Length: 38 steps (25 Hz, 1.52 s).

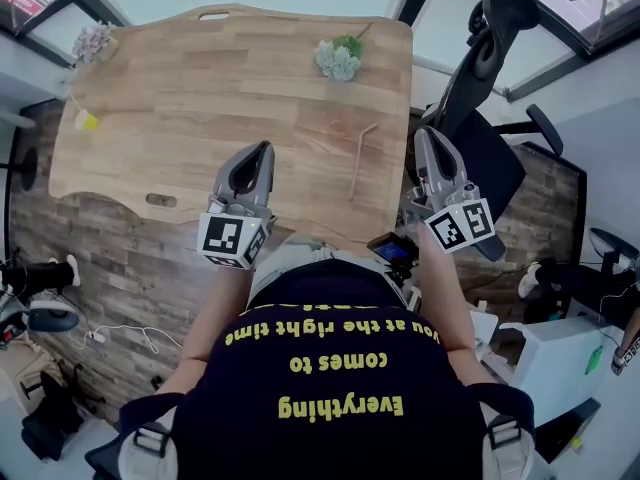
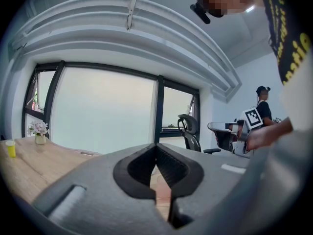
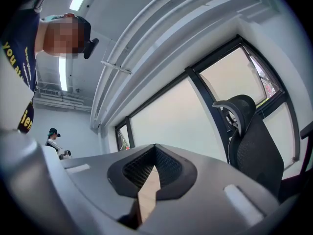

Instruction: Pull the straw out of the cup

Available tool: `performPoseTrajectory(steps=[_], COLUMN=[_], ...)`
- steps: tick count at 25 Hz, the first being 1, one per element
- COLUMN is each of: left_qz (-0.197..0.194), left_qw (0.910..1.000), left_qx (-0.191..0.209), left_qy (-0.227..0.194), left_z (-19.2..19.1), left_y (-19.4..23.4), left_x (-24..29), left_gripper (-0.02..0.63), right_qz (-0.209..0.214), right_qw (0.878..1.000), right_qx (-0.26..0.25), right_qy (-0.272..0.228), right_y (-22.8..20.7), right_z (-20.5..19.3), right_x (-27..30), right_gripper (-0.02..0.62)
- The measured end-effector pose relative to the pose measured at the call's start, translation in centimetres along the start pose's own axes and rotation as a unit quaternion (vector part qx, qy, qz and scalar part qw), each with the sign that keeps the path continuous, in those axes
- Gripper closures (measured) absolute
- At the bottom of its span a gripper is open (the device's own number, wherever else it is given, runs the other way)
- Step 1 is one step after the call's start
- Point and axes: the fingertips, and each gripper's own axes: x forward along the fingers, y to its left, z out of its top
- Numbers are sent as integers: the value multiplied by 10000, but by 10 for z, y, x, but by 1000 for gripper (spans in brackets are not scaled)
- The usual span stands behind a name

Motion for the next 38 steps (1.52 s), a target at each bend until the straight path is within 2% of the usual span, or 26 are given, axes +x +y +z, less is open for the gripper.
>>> performPoseTrajectory(steps=[15,21,38], left_qz=[-96,-20,32], left_qw=[9999,10000,10000], left_qx=[-68,-79,-74], left_qy=[15,16,33], left_z=[0,-1,-3], left_y=[-7,-7,-8], left_x=[0,-3,-1], left_gripper=[606,606,606], right_qz=[-20,-94,-102], right_qw=[9990,9993,9988], right_qx=[-441,-332,-470], right_qy=[-62,-111,-101], right_y=[3,-2,-3], right_z=[9,11,8], right_x=[-13,-14,-19], right_gripper=[589,589,589])
